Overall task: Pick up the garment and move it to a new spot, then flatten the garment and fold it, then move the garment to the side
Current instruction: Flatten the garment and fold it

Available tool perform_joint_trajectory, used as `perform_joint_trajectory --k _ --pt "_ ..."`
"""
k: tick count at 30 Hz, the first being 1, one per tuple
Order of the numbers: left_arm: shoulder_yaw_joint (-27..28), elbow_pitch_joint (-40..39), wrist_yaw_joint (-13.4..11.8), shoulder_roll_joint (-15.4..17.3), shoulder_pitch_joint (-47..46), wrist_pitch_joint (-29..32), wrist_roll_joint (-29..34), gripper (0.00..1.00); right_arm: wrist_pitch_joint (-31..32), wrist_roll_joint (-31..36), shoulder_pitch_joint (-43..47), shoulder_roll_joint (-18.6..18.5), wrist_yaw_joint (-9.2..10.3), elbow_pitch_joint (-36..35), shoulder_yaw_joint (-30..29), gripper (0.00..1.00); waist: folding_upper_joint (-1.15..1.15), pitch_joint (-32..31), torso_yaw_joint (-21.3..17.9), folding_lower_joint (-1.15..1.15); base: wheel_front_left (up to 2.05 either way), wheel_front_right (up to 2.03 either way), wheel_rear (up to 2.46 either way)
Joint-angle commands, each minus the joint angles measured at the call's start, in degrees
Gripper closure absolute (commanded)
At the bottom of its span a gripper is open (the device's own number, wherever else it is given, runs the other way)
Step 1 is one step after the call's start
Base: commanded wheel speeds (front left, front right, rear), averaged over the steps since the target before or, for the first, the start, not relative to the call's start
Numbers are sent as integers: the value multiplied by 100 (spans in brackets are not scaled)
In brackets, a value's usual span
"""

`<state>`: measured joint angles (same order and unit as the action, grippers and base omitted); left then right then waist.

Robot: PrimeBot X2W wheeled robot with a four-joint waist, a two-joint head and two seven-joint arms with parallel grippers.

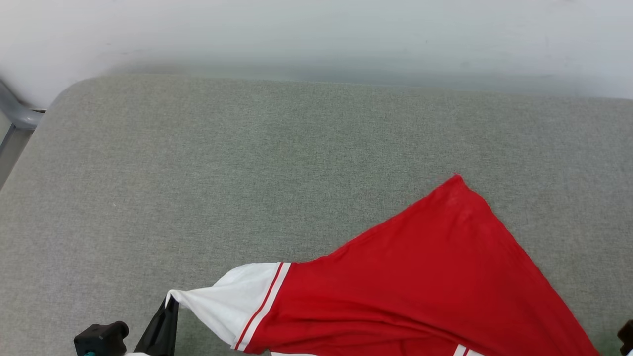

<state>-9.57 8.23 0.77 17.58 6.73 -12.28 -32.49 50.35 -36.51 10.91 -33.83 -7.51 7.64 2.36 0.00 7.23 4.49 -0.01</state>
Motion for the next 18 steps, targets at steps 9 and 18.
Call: perform_joint_trajectory --k 9,18 --pt "-23 21 1 77 28 -30 -44 100 -753 -209 -360 268 7 -271 -281 0 0 -59 -21 1 0 0 0" --pt "-79 -45 15 64 -139 -34 -8 100 -977 -292 -1465 167 5 -1268 -710 0 0 55 114 1 0 0 0"
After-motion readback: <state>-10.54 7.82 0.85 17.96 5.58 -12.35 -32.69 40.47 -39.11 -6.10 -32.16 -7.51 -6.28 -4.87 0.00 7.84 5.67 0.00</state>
